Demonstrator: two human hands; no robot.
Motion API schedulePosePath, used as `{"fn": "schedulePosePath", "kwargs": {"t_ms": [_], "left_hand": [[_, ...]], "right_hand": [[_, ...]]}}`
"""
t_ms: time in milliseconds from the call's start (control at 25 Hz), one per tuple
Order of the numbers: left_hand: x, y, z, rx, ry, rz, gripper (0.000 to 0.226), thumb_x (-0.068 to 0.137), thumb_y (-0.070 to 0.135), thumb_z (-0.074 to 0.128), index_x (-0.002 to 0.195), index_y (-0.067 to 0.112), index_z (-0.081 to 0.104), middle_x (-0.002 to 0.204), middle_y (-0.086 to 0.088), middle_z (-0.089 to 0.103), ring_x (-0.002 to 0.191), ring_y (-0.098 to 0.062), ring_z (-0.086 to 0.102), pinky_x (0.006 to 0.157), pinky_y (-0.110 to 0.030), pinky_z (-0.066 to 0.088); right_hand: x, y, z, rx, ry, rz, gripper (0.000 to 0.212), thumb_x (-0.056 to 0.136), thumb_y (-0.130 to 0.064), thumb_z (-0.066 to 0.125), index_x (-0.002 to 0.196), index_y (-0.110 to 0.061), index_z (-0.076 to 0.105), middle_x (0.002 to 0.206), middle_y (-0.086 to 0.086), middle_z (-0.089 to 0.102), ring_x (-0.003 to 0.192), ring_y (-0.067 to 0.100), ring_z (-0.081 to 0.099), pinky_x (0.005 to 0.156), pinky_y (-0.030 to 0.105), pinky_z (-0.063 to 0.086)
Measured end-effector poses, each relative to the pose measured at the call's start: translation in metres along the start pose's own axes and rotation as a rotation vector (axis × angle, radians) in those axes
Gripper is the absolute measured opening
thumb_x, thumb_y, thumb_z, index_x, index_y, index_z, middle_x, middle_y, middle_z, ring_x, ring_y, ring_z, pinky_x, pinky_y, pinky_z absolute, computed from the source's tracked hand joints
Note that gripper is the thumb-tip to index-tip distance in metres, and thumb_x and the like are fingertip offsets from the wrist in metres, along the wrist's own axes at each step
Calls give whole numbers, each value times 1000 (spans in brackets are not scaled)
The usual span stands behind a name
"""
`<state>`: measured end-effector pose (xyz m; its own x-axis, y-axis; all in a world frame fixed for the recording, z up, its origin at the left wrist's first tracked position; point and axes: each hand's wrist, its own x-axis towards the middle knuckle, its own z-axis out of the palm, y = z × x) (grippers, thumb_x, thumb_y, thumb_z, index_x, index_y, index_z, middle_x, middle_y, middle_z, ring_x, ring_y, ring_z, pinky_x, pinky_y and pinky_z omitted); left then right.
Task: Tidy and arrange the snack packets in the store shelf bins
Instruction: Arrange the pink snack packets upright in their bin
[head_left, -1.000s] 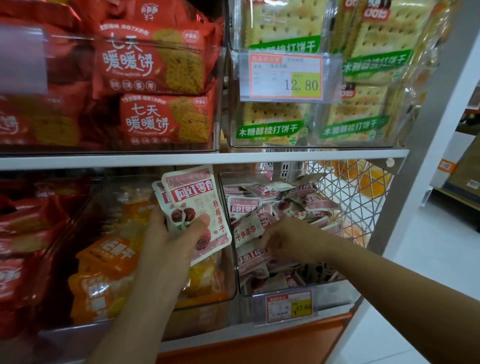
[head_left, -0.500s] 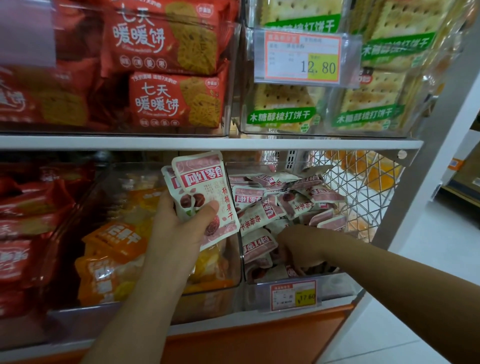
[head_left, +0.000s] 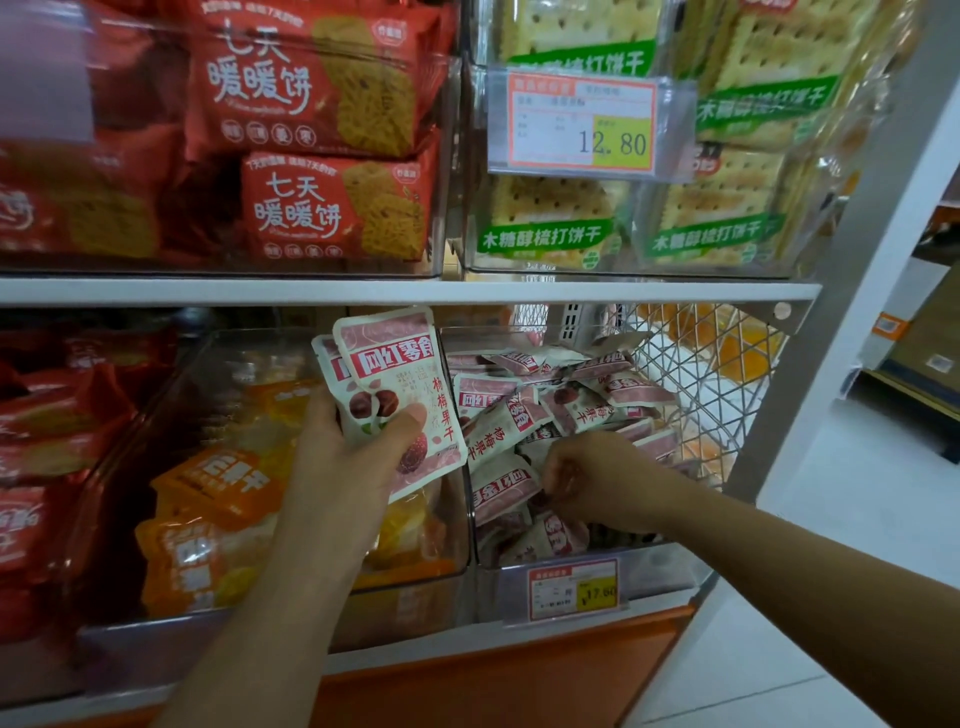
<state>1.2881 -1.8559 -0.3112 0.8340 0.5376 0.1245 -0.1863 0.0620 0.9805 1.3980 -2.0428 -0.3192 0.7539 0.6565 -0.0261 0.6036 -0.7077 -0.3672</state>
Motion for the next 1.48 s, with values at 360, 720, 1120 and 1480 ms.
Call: {"fn": "schedulePosePath", "kwargs": {"t_ms": [360, 720, 1120, 1480], "left_hand": [[-7, 5, -2, 24, -30, 65, 37, 83, 16, 67, 116, 28, 55, 107, 15, 66, 95, -6, 64, 66, -19, 48], [-24, 3, 29, 309, -269, 248, 47, 81, 14, 69, 104, 45, 42, 95, 33, 62, 88, 15, 59, 66, -11, 50], [1, -4, 74, 1016, -639, 262, 58, 73, 31, 73, 121, 37, 41, 100, 18, 62, 91, -4, 61, 81, -36, 53], [16, 10, 75, 1721, -1073, 234, 37, 81, 47, 64, 112, 32, 49, 99, 11, 61, 94, -10, 53, 104, -41, 32]], "right_hand": [[-62, -27, -47, 162, 580, 5, 29, 82, -8, 66, 78, -33, 53, 81, -21, 57, 68, -3, 59, 63, 1, 42], [-76, 0, -35, 420, 564, -63, 31, 80, 1, 67, 79, -29, 61, 78, -10, 67, 77, -2, 63, 70, 5, 46], [-70, 22, -12, 505, 398, -126, 30, 82, -1, 65, 76, -30, 62, 76, -16, 64, 79, -4, 61, 73, 9, 48], [-58, 9, 13, 371, 379, -135, 46, 80, -1, 65, 68, -42, 50, 91, -17, 51, 83, -12, 47, 72, -2, 36]]}}
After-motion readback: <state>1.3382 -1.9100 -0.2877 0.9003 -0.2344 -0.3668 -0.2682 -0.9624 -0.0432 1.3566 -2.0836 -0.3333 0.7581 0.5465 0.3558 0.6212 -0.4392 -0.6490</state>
